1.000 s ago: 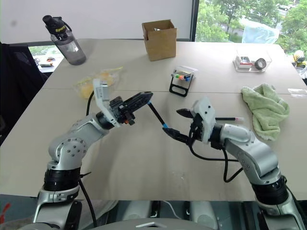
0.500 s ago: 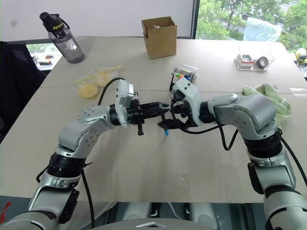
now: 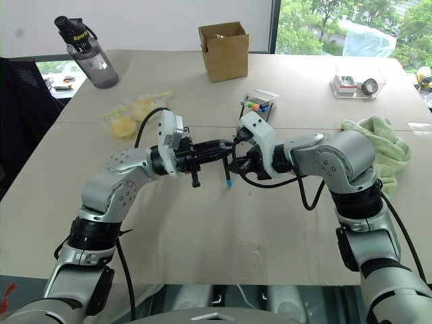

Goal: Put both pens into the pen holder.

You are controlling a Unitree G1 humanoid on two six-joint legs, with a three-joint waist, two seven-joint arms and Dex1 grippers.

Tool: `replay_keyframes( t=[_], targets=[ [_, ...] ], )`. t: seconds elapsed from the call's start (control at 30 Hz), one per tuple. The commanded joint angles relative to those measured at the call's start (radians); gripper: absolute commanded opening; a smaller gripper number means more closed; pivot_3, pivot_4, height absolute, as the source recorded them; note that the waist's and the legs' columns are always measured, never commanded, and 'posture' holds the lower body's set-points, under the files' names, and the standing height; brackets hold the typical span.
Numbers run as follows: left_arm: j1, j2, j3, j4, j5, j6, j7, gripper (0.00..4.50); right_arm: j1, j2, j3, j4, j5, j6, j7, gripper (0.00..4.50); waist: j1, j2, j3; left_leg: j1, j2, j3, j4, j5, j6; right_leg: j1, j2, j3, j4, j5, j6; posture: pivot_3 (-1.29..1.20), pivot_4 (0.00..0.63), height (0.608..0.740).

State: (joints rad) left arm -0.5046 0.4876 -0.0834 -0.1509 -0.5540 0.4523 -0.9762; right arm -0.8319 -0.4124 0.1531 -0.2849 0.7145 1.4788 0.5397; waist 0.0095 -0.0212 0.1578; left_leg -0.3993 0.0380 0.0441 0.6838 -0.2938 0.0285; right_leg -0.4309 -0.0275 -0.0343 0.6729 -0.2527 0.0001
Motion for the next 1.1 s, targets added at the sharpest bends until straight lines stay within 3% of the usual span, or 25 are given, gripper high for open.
replay_keyframes(
  t=[0.03,0.1,0.23,0.3,0.43,0.53,0.6,0.63,0.87,1.07,1.1],
  targets=[
    [-0.005,-0.019,-0.004,-0.02,-0.012,-0.008,-0.018,0.0,-0.027,0.024,-0.037,-0.026,0.016,-0.012,0.0,0.04,0.0,0.0,0.0,0.0,0.0,0.0,0.0,0.0,0.0,0.0,0.0,0.0,0.0,0.0,0.0,0.0,0.15,0.736],
    [-0.006,-0.021,-0.003,-0.016,-0.008,-0.009,-0.021,0.0,-0.026,0.02,-0.03,-0.035,0.015,-0.029,0.012,0.04,-0.001,0.0,0.0,0.0,0.0,0.0,0.0,0.0,0.0,0.0,0.0,0.0,0.0,0.0,0.0,0.0,0.15,0.736],
    [-0.012,-0.024,-0.003,-0.009,-0.002,-0.013,-0.027,0.0,-0.012,-0.008,0.013,-0.066,0.007,-0.051,0.03,1.18,0.0,0.0,0.0,0.0,0.0,0.0,0.0,0.0,0.0,0.0,0.0,0.0,0.0,0.0,0.0,0.0,0.15,0.736],
    [-0.009,-0.025,-0.003,-0.01,0.001,-0.015,-0.031,0.0,-0.011,0.006,0.007,-0.056,0.003,-0.047,0.017,2.13,-0.002,0.0,0.0,0.0,0.0,0.0,0.0,0.0,0.0,0.0,0.0,0.0,0.0,0.0,0.0,0.0,0.15,0.736],
    [0.003,-0.024,-0.002,-0.014,0.005,-0.018,-0.037,0.0,-0.013,0.023,-0.003,-0.046,0.01,-0.038,0.016,2.13,-0.008,0.0,0.0,0.0,0.0,0.0,0.0,0.0,0.0,0.0,0.0,0.0,0.001,0.0,0.0,0.0,0.15,0.736],
    [0.005,-0.024,0.0,-0.016,0.006,-0.017,-0.037,0.0,-0.015,0.026,-0.008,-0.042,0.007,-0.035,0.013,1.35,-0.011,0.0,0.0,0.0,0.0,0.0,0.0,0.0,0.0,0.0,0.0,0.0,0.001,0.0,0.0,0.0,0.15,0.736],
    [0.002,-0.025,0.002,-0.013,0.007,-0.017,-0.038,0.0,-0.017,0.026,-0.008,-0.04,0.008,-0.033,0.014,0.41,-0.013,0.0,0.0,0.0,0.0,0.0,0.001,0.0,0.0,0.0,0.0,0.0,0.001,0.0,0.0,0.0,0.15,0.736],
    [0.001,-0.025,0.002,-0.01,0.007,-0.018,-0.038,0.0,-0.017,0.025,-0.007,-0.04,0.008,-0.032,0.015,0.15,-0.013,0.0,0.0,0.0,0.0,0.0,0.001,0.0,0.0,0.0,0.0,0.0,0.002,0.0,0.0,0.0,0.15,0.736],
    [-0.02,-0.031,0.008,0.009,-0.009,0.008,-0.037,0.0,-0.014,0.018,0.011,-0.052,-0.001,-0.043,0.014,0.11,-0.02,0.0,0.0,0.001,0.0,0.0,0.001,0.0,0.0,0.0,0.0,0.0,0.002,0.0,0.0,0.0,0.15,0.736],
    [-0.025,-0.053,0.049,0.013,-0.012,0.008,0.018,2.68,-0.009,0.017,0.018,-0.062,-0.004,-0.075,0.019,0.11,-0.021,0.0,0.0,0.001,0.0,0.0,0.001,0.0,0.0,0.0,0.0,0.0,0.003,0.0,0.0,0.0,0.15,0.736],
    [-0.024,-0.052,0.055,0.009,-0.02,0.015,0.019,2.68,-0.009,0.015,0.02,-0.063,-0.005,-0.08,0.021,0.11,-0.021,0.0,0.0,0.001,0.0,0.0,0.001,0.0,0.0,0.0,0.0,0.0,0.003,0.0,0.0,0.0,0.15,0.736]
  ],
)
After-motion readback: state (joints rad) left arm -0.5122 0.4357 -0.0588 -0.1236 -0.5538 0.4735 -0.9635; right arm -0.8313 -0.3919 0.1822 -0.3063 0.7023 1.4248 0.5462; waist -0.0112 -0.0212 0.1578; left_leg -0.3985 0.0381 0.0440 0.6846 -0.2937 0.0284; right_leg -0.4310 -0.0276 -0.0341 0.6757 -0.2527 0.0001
